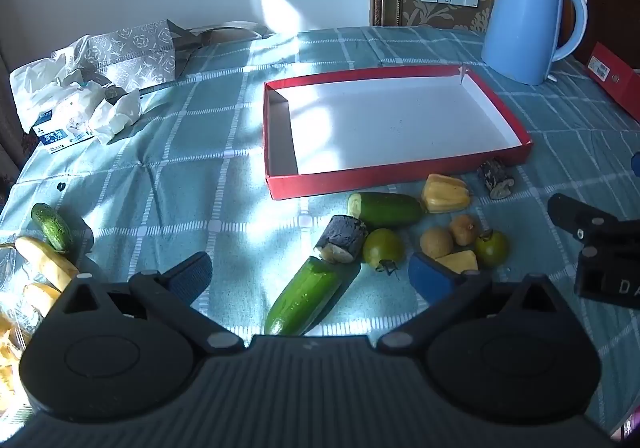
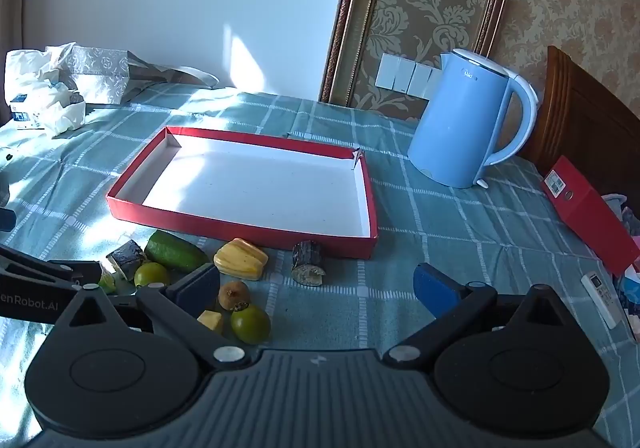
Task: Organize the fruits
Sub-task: 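Move the left tool toward the green cucumber while the right tool approaches a green tomato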
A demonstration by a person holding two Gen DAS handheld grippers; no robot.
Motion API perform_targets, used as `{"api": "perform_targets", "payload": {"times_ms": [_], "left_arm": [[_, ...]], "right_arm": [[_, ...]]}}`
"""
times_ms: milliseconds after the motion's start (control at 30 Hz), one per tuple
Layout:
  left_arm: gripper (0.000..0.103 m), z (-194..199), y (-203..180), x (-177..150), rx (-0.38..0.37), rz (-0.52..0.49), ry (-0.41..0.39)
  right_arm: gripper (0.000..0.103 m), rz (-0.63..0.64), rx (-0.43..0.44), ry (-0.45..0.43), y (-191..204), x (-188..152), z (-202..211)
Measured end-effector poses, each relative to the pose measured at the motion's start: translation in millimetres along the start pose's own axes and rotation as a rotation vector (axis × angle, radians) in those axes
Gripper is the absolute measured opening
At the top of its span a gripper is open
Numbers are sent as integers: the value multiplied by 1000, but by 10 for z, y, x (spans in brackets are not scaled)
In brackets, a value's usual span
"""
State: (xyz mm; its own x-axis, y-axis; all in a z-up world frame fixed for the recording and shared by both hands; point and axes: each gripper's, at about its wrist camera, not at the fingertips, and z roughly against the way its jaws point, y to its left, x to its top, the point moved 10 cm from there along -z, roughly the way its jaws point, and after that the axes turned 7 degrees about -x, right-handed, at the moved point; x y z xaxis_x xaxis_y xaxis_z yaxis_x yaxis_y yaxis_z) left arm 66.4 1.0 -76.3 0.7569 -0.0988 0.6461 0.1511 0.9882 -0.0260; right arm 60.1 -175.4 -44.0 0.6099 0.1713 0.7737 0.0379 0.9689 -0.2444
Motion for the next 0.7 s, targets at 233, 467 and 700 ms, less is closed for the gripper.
{"api": "perform_targets", "payload": {"times_ms": [233,467,700], "left_arm": [[103,29,20,-5,2,-8,-18],[103,19,-10,6,2,-7,-21],[103,-23,22,-10,-5,-2,-16]], "right_arm": [[103,1,-8,-9,-3,11,3],[103,-3,-5,2,15,-3,0],[103,-17,-8,37,-29,-52,-107]]}}
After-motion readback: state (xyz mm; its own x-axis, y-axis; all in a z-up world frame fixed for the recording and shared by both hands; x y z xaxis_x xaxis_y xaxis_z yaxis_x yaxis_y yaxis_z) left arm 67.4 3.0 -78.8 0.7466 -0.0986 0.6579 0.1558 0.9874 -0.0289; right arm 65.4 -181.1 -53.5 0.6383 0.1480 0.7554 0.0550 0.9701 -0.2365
